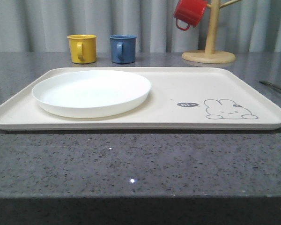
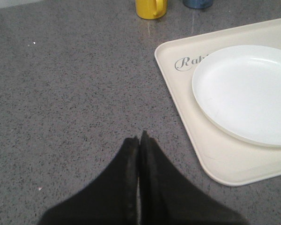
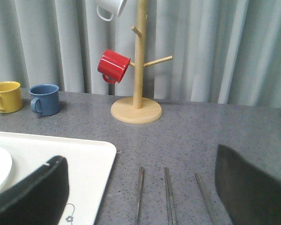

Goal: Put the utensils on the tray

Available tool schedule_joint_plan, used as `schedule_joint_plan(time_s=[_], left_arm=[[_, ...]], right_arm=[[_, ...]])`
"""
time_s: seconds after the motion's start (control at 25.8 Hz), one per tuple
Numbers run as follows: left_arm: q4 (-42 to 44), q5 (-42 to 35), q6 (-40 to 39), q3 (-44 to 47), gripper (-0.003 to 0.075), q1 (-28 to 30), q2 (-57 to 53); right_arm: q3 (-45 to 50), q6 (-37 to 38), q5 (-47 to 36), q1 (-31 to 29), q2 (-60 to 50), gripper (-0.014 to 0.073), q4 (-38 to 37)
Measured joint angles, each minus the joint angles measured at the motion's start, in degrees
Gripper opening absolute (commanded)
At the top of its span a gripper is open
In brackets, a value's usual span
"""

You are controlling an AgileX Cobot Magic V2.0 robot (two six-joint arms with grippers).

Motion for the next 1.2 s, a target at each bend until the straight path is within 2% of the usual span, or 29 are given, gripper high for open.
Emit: schedule_joint_plan(time_s=[0.27, 0.5, 1.2], left_arm=[[-0.2, -0.7, -0.1, 9.0, -0.0018, 0.0, -18.6], [-1.4, -1.0, -0.1, 10.3, -0.0018, 0.0, -29.1], [-1.5, -0.9, -0.1, 10.8, -0.0018, 0.0, -31.2]], right_arm=[[0.0, 0.0, 0.0, 0.0, 0.0, 0.0653, 0.0], [0.0, 0.0, 0.0, 0.0, 0.0, 0.0653, 0.0], [0.0, 0.0, 0.0, 0.0, 0.0, 0.0653, 0.0]])
